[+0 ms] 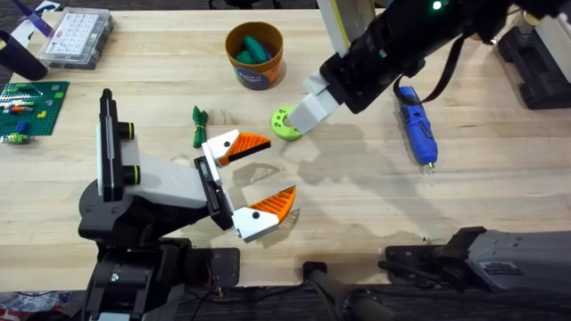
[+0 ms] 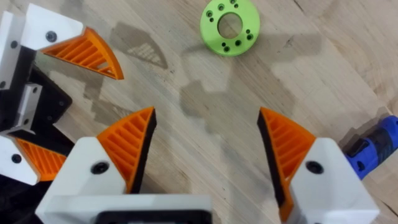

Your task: Pick up the gripper from the table and insert it into the empty holder that is missing its gripper. Then pick up a screw, insert it into the mounting hole, and use the screwdriver to tighten it. Finally, clean up the table by picking up the vegetable and placing it into the bucket.

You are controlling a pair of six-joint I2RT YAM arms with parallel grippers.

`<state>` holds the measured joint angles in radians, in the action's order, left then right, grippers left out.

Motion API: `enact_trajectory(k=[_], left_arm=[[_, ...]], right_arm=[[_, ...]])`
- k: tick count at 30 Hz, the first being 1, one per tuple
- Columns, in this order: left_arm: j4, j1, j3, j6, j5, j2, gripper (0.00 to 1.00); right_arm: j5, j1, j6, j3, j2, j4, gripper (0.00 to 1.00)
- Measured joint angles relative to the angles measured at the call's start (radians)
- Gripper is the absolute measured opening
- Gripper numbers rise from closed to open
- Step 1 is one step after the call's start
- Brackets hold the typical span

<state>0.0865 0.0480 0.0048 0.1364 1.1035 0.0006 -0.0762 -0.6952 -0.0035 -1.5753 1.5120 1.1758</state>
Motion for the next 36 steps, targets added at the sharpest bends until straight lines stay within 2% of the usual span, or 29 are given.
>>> enact_trajectory(k=[5, 16, 26, 29, 30, 31, 35, 36], left_arm=[[0.012, 0.000, 0.000, 0.000, 0.000, 0.000, 0.985], [0.013, 0.000, 0.000, 0.000, 0.000, 0.000, 0.986], [0.013, 0.000, 0.000, 0.000, 0.000, 0.000, 0.992], [0.013, 0.000, 0.000, 0.000, 0.000, 0.000, 0.947], [0.013, 0.000, 0.000, 0.004, 0.000, 0.000, 0.902], [0.013, 0.000, 0.000, 0.008, 0.000, 0.000, 0.815], [0.013, 0.000, 0.000, 0.004, -0.001, 0.000, 0.209], [0.012, 0.000, 0.000, 0.002, -0.001, 0.000, 0.083]], right_arm=[[-0.016, 0.000, 0.000, 0.000, 0.000, 0.005, 0.983], [-0.169, 0.001, -0.006, 0.000, -0.002, 0.009, 0.983], [-0.196, 0.021, -0.088, 0.000, -0.097, 0.082, 0.983], [-0.200, 0.021, -0.103, 0.000, -0.097, 0.084, 0.983], [-0.201, 0.021, -0.106, 0.000, -0.096, 0.084, 0.983], [-0.202, 0.021, -0.108, 0.000, -0.096, 0.084, 0.983], [-0.202, 0.021, -0.113, 0.000, -0.096, 0.083, 0.983], [-0.202, 0.021, -0.115, 0.000, -0.096, 0.082, 0.983]])
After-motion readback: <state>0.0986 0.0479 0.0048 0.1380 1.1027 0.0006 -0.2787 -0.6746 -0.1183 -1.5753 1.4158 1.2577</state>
